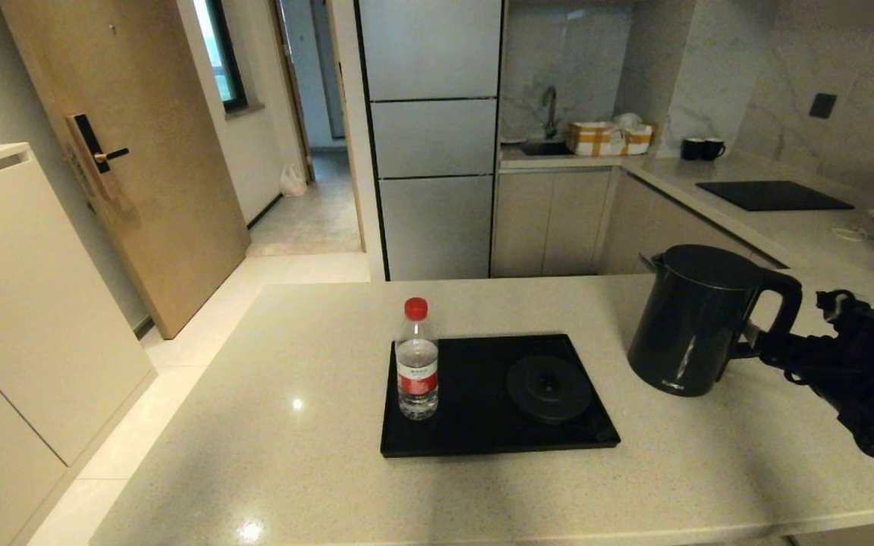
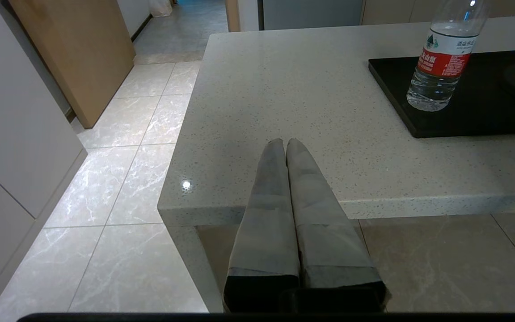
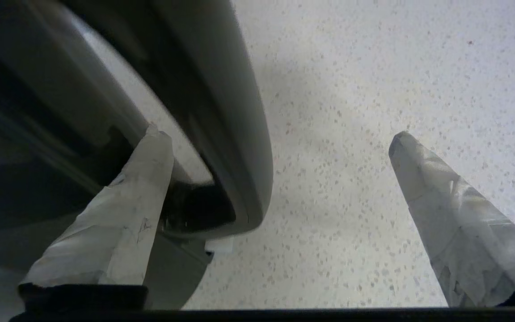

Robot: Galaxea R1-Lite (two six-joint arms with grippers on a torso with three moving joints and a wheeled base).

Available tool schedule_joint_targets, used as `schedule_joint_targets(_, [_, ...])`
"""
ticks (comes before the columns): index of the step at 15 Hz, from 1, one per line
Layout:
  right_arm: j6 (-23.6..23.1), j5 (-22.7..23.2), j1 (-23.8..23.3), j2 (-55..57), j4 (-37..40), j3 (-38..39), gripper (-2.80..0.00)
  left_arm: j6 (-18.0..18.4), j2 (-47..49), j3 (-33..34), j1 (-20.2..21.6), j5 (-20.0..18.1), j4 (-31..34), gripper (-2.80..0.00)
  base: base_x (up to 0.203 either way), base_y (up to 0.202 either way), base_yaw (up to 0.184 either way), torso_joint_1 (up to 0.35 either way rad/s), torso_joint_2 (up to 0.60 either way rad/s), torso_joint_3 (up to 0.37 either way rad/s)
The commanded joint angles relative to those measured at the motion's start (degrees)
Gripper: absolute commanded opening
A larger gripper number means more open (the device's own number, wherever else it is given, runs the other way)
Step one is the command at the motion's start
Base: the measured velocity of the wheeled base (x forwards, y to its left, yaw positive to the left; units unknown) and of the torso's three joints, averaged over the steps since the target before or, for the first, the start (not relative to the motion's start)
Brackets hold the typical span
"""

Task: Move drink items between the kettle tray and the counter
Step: Return the kettle to its original position

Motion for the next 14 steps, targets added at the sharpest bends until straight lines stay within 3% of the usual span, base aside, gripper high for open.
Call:
schedule_joint_targets(1, [0.05,-0.04,-0.40,0.24,-0.43,-0.72,0.00,0.01,0.07,0.01,0.01,0.00,0.01,-2.80,0.000,0.000,0.000,0.000,0.00,0.000])
schedule_joint_targets(8, [-0.03,-1.09,-0.48,2.27,-1.66,-2.21,0.00,0.01,0.07,0.01,0.01,0.00,0.01,-2.80,0.000,0.000,0.000,0.000,0.00,0.000])
schedule_joint_targets(9, [-0.03,-1.09,-0.48,2.10,-1.53,-2.21,-2.80,0.01,0.07,0.01,0.01,0.00,0.01,-2.80,0.000,0.000,0.000,0.000,0.00,0.000])
schedule_joint_targets(14, [-0.12,-1.01,-0.40,2.41,-1.62,-1.95,-2.80,0.01,0.07,0.01,0.01,0.00,0.01,-2.80,0.000,0.000,0.000,0.000,0.00,0.000])
